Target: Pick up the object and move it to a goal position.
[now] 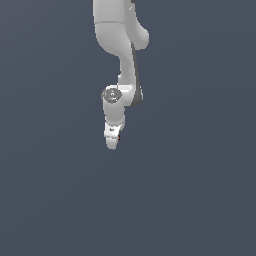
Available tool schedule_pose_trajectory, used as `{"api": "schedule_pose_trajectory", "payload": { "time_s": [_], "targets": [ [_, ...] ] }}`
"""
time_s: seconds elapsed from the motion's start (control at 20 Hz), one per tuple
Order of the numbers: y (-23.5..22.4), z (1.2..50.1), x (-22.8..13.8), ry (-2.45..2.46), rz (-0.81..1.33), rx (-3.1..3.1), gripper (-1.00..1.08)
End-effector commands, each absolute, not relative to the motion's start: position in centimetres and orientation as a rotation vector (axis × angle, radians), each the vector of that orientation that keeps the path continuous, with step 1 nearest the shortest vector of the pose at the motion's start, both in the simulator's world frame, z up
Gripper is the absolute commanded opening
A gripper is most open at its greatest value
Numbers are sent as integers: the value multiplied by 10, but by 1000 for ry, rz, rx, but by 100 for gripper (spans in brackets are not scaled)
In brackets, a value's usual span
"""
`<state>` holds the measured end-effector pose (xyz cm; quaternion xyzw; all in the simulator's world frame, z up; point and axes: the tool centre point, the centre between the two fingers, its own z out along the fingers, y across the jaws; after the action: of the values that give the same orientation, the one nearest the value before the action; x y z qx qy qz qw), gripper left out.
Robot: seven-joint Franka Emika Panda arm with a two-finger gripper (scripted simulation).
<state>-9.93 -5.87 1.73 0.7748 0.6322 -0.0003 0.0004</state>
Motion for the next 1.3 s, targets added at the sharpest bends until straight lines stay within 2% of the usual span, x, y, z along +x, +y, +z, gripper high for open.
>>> {"api": "schedule_pose_trajectory", "payload": {
  "time_s": [0.0, 0.35, 0.95, 1.25],
  "targets": [
    [-54, 17, -96, 1988, 0, 2432, -100],
    [-21, 19, -75, 1988, 0, 2432, -100],
    [71, 23, -11, 1988, 1, 2432, -100],
    [100, 24, 11, 1988, 1, 2432, -100]
  ]
}}
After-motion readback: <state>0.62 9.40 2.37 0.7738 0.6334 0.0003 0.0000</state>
